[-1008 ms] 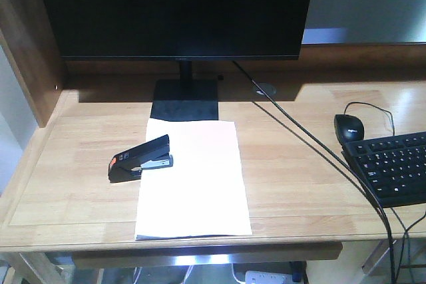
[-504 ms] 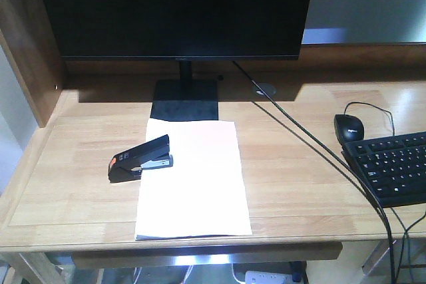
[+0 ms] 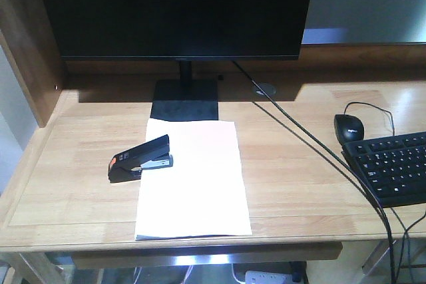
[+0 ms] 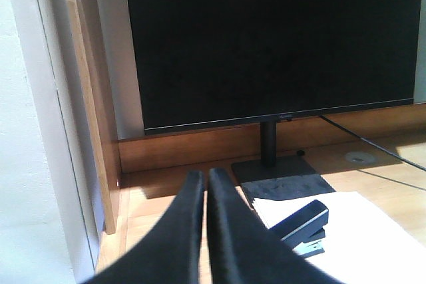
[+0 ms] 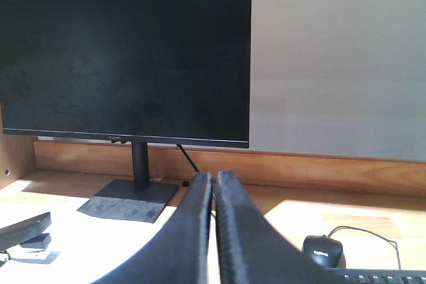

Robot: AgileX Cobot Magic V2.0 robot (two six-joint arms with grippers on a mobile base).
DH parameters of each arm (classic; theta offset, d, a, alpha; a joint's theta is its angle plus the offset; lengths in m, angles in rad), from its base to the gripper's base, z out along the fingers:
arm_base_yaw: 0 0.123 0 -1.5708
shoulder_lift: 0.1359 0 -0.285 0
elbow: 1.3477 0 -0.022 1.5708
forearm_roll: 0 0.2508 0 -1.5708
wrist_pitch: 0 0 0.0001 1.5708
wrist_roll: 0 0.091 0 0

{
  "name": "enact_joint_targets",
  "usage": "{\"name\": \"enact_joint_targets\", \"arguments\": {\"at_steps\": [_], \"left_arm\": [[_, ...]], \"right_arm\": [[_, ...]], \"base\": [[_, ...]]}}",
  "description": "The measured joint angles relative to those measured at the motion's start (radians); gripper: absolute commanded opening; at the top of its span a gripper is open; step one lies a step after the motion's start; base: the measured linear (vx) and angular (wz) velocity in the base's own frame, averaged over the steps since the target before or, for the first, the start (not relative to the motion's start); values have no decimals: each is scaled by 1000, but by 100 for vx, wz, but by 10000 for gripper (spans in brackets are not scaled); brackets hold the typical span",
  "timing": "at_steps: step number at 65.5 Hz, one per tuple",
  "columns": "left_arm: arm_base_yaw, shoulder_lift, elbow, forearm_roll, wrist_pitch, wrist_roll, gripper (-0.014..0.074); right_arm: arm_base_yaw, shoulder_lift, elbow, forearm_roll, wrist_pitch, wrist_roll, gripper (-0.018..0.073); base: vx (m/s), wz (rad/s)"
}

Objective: Grab stapler and paper to desk for stapling

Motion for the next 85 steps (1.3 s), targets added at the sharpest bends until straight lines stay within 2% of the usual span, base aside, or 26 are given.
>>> {"name": "enact_joint_targets", "arguments": {"at_steps": [30, 41, 61, 73, 85], "left_arm": [[0, 0, 5, 0, -3, 0, -7], [2, -17, 72, 10, -30, 0, -7], [107, -55, 259, 14, -101, -11, -7], [117, -55, 272, 14, -181, -56, -7], [117, -55, 272, 16, -213, -64, -7]], "right_arm": [[0, 0, 0, 0, 0, 0, -9], [0, 0, 0, -1, 0, 0, -9], [0, 0, 0, -2, 0, 0, -9], [0, 0, 0, -2, 0, 0, -9], [0, 0, 0, -2, 0, 0, -9]], "base": [[0, 0], [0, 0], [0, 0], [0, 0], [0, 0]]}}
